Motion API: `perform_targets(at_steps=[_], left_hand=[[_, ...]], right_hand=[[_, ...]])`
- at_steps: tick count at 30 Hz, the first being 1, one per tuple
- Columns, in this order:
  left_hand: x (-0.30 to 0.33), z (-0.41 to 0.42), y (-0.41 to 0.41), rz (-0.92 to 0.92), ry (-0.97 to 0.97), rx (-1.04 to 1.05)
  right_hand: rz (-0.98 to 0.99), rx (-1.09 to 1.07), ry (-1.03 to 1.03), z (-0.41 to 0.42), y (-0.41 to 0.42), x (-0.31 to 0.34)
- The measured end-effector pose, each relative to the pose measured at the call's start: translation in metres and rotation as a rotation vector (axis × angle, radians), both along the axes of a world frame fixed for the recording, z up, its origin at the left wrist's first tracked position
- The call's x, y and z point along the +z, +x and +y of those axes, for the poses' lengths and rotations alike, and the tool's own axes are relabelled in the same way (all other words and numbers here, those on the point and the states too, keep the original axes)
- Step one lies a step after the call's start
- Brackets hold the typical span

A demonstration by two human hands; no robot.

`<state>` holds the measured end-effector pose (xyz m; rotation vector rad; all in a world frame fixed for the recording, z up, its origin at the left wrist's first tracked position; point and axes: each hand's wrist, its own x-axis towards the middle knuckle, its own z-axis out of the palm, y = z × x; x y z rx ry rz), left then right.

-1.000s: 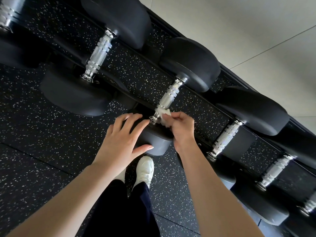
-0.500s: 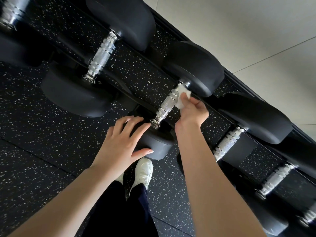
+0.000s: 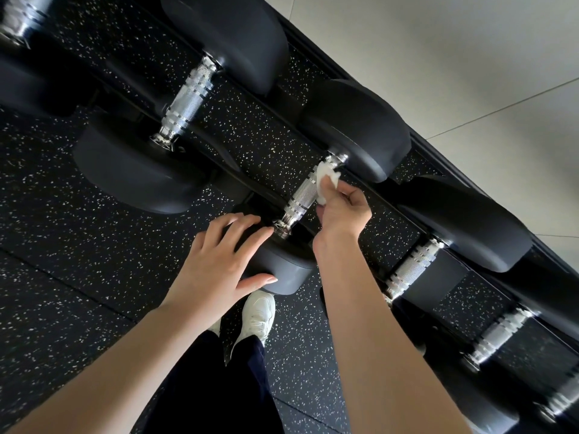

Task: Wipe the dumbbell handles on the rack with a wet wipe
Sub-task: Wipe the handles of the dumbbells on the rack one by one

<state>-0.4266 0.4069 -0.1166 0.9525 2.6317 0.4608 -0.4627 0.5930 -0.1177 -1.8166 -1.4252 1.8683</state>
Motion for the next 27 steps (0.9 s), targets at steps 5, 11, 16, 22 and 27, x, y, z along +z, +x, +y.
perform_targets(at_steps=[5,11,16,22,27], left_hand=[[0.000,0.000,-0.001,-0.007,-0.005,-0.004],[-0.001,-0.001,0.000,-0.003,-0.008,-0.007],[-0.001,0.000,0.001,0.002,-0.008,-0.007],[-0.002,-0.001,0.002,0.011,-0.014,-0.006],[-0.005,-0.002,0.002,0.014,-0.011,-0.007]], right_hand=[[0.086,-0.026,-0.087,0.004,0.002,-0.002],[0.255,-0.019,-0.073,0.018,-0.010,-0.003],[0.231,0.160,-0.051,0.022,0.000,-0.017],[0.325,0.274,-0.205,0.026,-0.002,-0.018],[0.480,0.365,-0.471,0.039,0.004,-0.021]])
